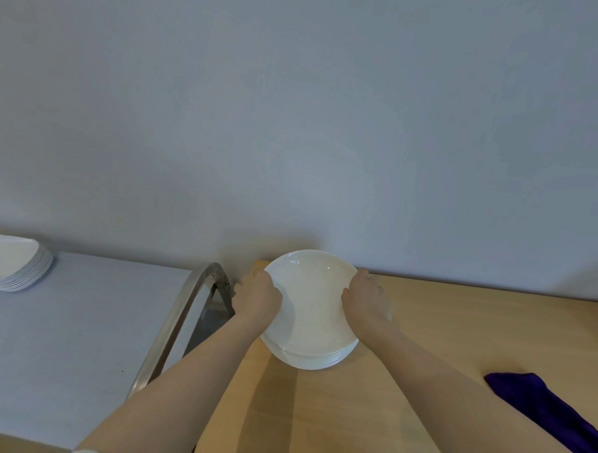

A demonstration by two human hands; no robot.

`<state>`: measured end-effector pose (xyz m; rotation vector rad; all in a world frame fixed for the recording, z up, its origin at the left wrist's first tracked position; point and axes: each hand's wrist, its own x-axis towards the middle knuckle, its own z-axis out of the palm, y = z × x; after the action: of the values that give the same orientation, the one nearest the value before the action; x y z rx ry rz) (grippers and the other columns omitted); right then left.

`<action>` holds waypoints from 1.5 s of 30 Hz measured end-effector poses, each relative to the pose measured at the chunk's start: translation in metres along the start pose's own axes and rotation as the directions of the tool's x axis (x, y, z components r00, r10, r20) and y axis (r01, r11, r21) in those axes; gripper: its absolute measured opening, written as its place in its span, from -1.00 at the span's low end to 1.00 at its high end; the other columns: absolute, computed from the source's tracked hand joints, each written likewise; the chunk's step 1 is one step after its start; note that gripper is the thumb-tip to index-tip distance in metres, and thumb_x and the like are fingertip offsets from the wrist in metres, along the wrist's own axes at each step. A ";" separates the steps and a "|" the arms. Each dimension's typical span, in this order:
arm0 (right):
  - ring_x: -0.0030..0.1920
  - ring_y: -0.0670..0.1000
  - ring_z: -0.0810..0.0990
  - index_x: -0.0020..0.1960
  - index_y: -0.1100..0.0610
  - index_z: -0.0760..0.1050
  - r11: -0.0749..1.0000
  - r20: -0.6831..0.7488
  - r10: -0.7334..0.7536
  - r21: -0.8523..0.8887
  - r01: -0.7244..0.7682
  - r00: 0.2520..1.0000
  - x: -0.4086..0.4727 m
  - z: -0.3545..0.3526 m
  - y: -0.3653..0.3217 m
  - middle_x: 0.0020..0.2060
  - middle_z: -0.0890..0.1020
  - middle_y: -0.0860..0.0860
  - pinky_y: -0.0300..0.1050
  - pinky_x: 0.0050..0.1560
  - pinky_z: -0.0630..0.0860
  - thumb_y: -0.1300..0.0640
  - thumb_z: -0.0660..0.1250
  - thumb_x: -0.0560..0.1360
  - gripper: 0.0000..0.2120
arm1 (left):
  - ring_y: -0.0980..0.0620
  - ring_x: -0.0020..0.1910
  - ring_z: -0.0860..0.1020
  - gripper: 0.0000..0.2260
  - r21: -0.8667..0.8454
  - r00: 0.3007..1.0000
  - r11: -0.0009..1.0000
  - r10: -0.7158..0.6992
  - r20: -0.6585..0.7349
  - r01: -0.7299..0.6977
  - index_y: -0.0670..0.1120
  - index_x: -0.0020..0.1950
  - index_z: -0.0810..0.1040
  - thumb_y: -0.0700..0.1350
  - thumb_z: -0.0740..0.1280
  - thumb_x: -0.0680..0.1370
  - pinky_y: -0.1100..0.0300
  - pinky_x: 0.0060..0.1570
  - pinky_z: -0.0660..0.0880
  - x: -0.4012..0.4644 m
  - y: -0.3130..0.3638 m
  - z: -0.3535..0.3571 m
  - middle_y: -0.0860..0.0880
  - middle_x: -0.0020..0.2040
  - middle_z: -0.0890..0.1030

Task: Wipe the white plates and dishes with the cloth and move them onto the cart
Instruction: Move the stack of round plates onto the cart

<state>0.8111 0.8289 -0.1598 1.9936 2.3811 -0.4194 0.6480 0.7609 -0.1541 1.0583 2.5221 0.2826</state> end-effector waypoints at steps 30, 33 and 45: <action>0.17 0.22 0.50 0.29 0.27 0.24 0.951 0.139 0.106 0.275 -0.141 0.985 -0.010 -0.005 0.002 0.18 0.51 0.19 0.03 0.09 0.47 0.12 0.10 0.59 -0.67 | -0.10 -0.10 0.45 -0.76 -0.185 0.992 0.979 -0.060 0.113 0.080 -0.21 0.23 0.37 -0.18 0.14 0.58 0.11 -0.16 0.41 -0.004 -0.011 0.000 -0.07 -0.09 0.45; 0.17 0.21 0.51 0.28 0.27 0.25 0.947 0.142 0.118 0.281 -0.155 0.983 -0.011 -0.006 0.002 0.19 0.51 0.18 0.02 0.08 0.47 0.18 0.10 0.58 -0.70 | -0.10 -0.13 0.45 -0.80 -0.200 0.994 0.977 -0.058 0.089 0.075 -0.23 0.16 0.41 -0.19 0.14 0.58 0.13 -0.17 0.40 -0.005 -0.012 0.002 -0.05 -0.16 0.43; 0.17 0.20 0.52 0.27 0.24 0.29 0.946 0.099 0.167 0.263 -0.188 0.981 -0.011 -0.002 0.002 0.14 0.56 0.15 -0.04 -0.03 0.42 0.13 0.16 0.61 -0.71 | -0.12 -0.12 0.46 -0.96 -0.198 0.991 0.975 -0.075 0.111 0.096 -0.14 -0.06 0.30 -0.22 0.17 0.54 0.11 -0.19 0.40 -0.003 -0.011 0.002 -0.12 -0.06 0.48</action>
<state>0.8157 0.8193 -0.1564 2.2311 2.1744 -0.8387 0.6434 0.7512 -0.1587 0.8598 2.3805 0.4388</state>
